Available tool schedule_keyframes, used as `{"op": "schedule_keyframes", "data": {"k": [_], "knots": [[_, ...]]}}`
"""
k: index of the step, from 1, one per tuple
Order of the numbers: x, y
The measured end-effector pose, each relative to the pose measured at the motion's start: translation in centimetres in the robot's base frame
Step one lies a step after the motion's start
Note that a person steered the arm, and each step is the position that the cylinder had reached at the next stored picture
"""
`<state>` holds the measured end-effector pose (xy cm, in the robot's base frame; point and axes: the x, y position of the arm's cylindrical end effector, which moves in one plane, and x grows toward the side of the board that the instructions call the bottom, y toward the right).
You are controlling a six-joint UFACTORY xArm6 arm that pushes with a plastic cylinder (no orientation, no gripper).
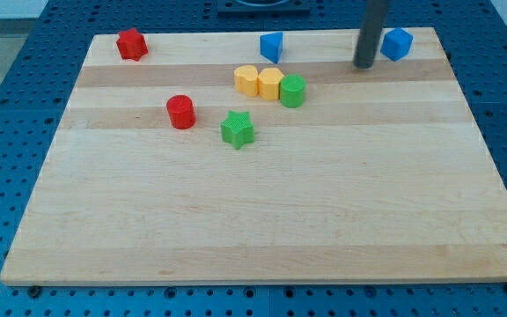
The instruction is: Separate the yellow heart from the yellow hexagon
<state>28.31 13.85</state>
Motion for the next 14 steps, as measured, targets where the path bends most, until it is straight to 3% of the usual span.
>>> {"op": "schedule_keyframes", "data": {"k": [2,7,9,14], "knots": [[1.0,-8.7],[4.2,-21.3],[7.4,-25.9],[12.6,-31.1]]}}
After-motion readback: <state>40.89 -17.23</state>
